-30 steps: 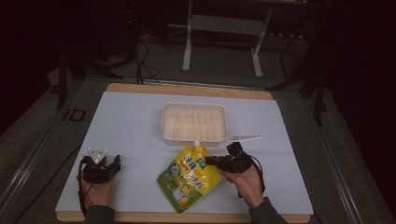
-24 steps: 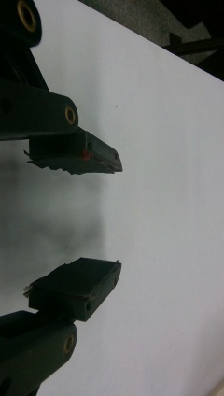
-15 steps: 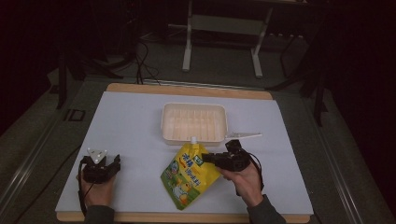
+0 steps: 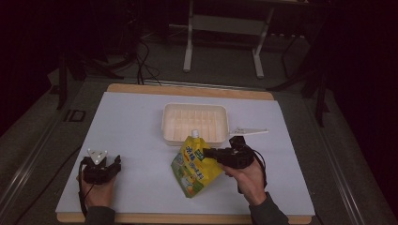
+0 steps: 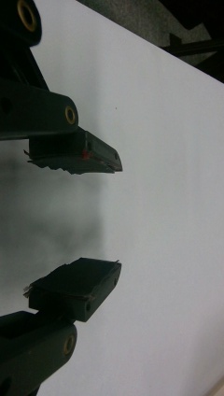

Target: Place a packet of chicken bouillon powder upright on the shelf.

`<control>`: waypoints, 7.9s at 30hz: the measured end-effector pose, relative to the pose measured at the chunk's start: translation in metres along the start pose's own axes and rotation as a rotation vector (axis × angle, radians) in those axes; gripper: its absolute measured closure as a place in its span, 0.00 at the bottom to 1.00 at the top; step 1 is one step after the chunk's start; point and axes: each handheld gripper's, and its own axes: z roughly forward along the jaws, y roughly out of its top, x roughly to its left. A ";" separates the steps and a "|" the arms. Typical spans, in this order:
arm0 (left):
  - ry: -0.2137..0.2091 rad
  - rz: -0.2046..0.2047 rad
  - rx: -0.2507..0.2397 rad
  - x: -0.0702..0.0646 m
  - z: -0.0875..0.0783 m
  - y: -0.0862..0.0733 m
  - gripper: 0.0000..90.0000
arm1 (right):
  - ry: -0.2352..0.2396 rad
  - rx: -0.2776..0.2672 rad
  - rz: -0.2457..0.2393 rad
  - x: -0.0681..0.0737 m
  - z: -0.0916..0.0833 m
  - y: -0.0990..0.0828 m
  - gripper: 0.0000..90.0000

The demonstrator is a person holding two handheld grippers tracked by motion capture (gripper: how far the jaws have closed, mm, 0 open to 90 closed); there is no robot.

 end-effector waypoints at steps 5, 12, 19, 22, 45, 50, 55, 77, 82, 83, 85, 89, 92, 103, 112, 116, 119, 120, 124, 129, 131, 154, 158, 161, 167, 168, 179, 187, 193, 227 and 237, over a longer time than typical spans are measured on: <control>0.002 -0.005 -0.002 0.000 0.000 0.000 0.50 | 0.004 -0.009 -0.003 0.002 -0.001 0.002 1.00; 0.005 -0.011 -0.004 0.000 0.000 0.000 0.49 | -0.005 -0.025 -0.015 0.004 -0.004 0.006 1.00; 0.007 -0.012 -0.006 0.000 0.000 0.000 0.49 | -0.006 -0.041 -0.008 0.004 -0.007 0.009 1.00; 0.005 -0.015 -0.006 0.001 0.000 0.000 0.49 | -0.007 -0.049 -0.001 0.003 -0.007 0.009 1.00; 0.006 -0.020 -0.013 0.001 0.000 0.000 0.49 | 0.001 -0.093 -0.010 0.009 -0.009 0.022 1.00; 0.006 -0.018 -0.014 0.001 0.000 0.000 0.49 | -0.001 -0.108 -0.021 0.012 -0.012 0.027 1.00; 0.006 -0.018 -0.014 0.001 0.000 0.000 0.49 | -0.009 -0.119 -0.033 0.013 -0.015 0.032 1.00; 0.004 -0.020 -0.014 0.001 0.000 0.000 0.49 | -0.021 -0.167 -0.043 0.016 -0.022 0.046 1.00; 0.004 -0.020 -0.014 0.001 0.000 0.000 0.49 | -0.027 -0.179 -0.052 0.017 -0.024 0.051 1.00; 0.004 -0.020 -0.014 0.001 0.000 0.000 0.49 | -0.027 -0.181 -0.051 0.017 -0.025 0.052 1.00; 0.004 -0.021 -0.014 0.001 0.000 0.000 0.49 | -0.030 -0.186 -0.053 0.017 -0.025 0.053 1.00; 0.006 -0.020 -0.014 0.001 0.000 0.000 0.49 | -0.036 -0.190 -0.054 0.017 -0.026 0.056 1.00; 0.005 -0.022 -0.014 0.001 0.000 0.001 0.49 | -0.041 -0.195 -0.055 0.017 -0.027 0.058 1.00; 0.007 -0.026 -0.018 0.001 0.000 0.000 0.49 | -0.062 -0.208 -0.060 0.013 -0.030 0.064 1.00; 0.007 -0.027 -0.019 0.001 0.000 0.000 0.49 | -0.079 -0.214 -0.072 0.010 -0.031 0.067 1.00; 0.006 -0.030 -0.021 0.001 0.000 0.000 0.49 | -0.086 -0.217 -0.073 0.010 -0.032 0.070 1.00; 0.006 -0.030 -0.022 0.001 0.000 0.000 0.49 | -0.089 -0.217 -0.074 0.009 -0.031 0.071 1.00; 0.007 -0.030 -0.022 0.001 0.000 0.000 0.49 | -0.091 -0.218 -0.074 0.008 -0.031 0.071 1.00; 0.005 -0.030 -0.020 0.001 0.000 0.000 0.49 | -0.093 -0.219 -0.074 0.006 -0.031 0.073 1.00; 0.005 -0.031 -0.021 0.001 0.000 0.000 0.49 | -0.099 -0.227 -0.073 0.004 -0.032 0.076 1.00; 0.006 -0.031 -0.021 0.001 0.000 0.000 0.49 | -0.101 -0.227 -0.071 0.003 -0.032 0.077 1.00; 0.005 -0.033 -0.021 0.002 0.000 0.000 0.49 | -0.155 -0.228 -0.078 -0.011 -0.032 0.089 1.00; 0.005 -0.034 -0.022 0.002 0.000 0.000 0.49 | -0.164 -0.229 -0.082 -0.014 -0.031 0.091 1.00; 0.004 -0.034 -0.021 0.002 -0.001 0.000 0.49 | -0.169 -0.234 -0.080 -0.016 -0.031 0.092 1.00; 0.005 -0.034 -0.021 0.002 0.000 0.000 0.49 | -0.184 -0.235 -0.084 -0.020 -0.031 0.094 1.00; 0.005 -0.034 -0.021 0.002 0.000 0.000 0.49 | -0.185 -0.234 -0.082 -0.020 -0.031 0.094 1.00; 0.005 -0.035 -0.021 0.002 0.000 0.000 0.49 | -0.215 -0.248 -0.077 -0.028 -0.031 0.099 1.00; 0.006 -0.035 -0.020 0.002 0.000 0.000 0.49 | -0.241 -0.261 -0.076 -0.032 -0.032 0.102 1.00; 0.005 -0.034 -0.020 0.002 0.000 0.000 0.49 | -0.261 -0.274 -0.075 -0.036 -0.033 0.105 1.00; 0.005 -0.036 -0.022 0.002 0.000 0.000 0.49 | -0.337 -0.329 -0.062 -0.054 -0.038 0.109 1.00; 0.004 -0.037 -0.024 0.002 0.000 0.000 0.49 | -0.356 -0.347 -0.061 -0.058 -0.037 0.109 1.00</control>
